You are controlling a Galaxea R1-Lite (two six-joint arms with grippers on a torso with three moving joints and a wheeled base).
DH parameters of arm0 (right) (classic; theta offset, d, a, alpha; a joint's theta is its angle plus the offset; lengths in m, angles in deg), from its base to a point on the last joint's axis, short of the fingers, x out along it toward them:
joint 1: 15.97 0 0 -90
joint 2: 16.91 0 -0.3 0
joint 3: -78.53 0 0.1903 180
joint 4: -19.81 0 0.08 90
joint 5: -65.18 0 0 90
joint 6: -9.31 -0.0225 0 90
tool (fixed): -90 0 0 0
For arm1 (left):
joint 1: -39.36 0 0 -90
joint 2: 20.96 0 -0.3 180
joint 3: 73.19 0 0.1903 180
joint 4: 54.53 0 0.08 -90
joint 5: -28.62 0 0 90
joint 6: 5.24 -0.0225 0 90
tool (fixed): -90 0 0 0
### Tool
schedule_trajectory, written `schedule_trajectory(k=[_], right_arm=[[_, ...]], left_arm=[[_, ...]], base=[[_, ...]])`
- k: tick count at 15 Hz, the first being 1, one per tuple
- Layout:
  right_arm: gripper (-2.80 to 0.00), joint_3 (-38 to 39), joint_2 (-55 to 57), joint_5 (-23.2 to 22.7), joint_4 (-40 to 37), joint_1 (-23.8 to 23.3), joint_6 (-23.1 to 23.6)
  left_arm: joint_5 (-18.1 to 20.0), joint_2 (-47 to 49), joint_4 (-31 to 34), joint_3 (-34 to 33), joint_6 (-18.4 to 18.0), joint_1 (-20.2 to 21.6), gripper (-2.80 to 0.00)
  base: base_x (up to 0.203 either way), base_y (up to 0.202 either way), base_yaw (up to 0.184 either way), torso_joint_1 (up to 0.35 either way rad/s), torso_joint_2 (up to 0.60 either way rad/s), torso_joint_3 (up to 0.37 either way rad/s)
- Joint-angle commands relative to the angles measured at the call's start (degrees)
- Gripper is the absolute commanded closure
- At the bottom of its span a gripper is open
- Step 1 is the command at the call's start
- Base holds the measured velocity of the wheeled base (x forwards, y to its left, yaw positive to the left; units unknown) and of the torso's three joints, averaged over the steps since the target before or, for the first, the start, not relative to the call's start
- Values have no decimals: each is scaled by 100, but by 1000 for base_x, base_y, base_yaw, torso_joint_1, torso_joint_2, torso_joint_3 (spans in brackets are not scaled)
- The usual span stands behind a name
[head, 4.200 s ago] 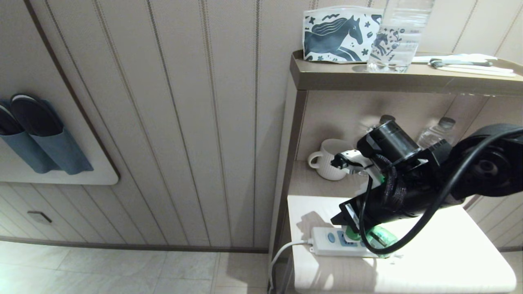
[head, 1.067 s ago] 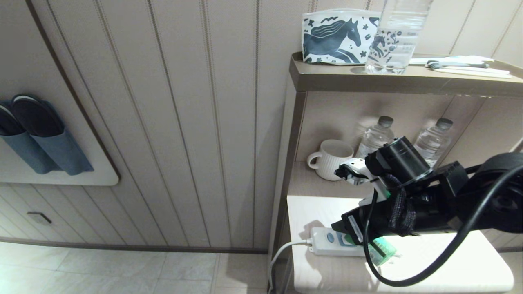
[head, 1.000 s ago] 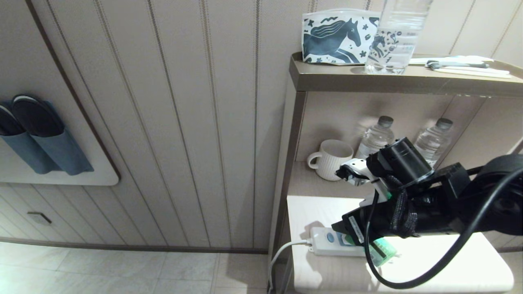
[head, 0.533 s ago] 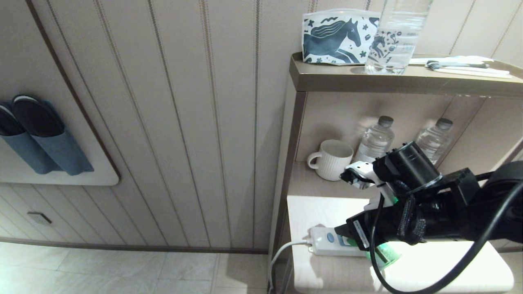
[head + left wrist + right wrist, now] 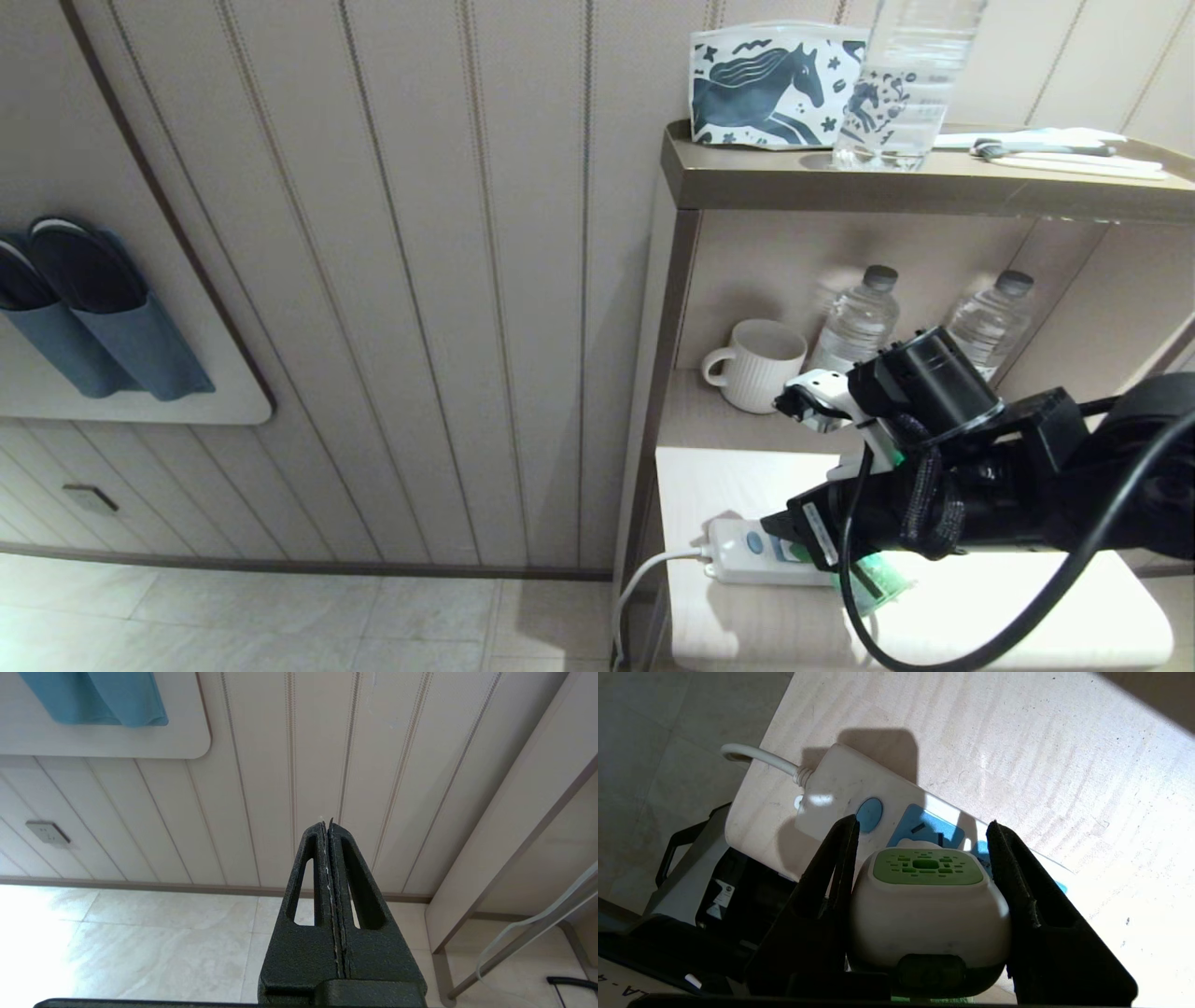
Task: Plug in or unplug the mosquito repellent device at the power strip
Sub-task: Insert the plug into the socket
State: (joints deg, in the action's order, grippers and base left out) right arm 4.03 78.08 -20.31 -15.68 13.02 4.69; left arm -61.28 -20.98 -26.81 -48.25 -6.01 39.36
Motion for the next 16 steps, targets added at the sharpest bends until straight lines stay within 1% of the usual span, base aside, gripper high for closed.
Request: schedule_trajectory(k=[1, 5, 13, 14, 16], right_arm=[[0, 59, 92, 6, 43, 10, -4], [0, 68, 267, -3, 52, 2, -5], [0, -61, 187, 35, 223, 1, -40], [-280, -72, 165, 53, 228, 1, -39], [-280, -166, 101, 137, 220, 10, -39]], left_arm=[[-1, 2, -4, 1, -3, 0, 0], [-1, 2, -2, 1, -3, 0, 0], [-1, 2, 5, 1, -3, 0, 0], [-1, 2, 5, 1, -3, 0, 0], [-1, 2, 5, 1, -3, 0, 0]], base=[[0, 0, 0, 0, 0, 0], [0, 0, 0, 0, 0, 0], [0, 0, 0, 0, 0, 0], [0, 0, 0, 0, 0, 0], [0, 0, 0, 0, 0, 0]])
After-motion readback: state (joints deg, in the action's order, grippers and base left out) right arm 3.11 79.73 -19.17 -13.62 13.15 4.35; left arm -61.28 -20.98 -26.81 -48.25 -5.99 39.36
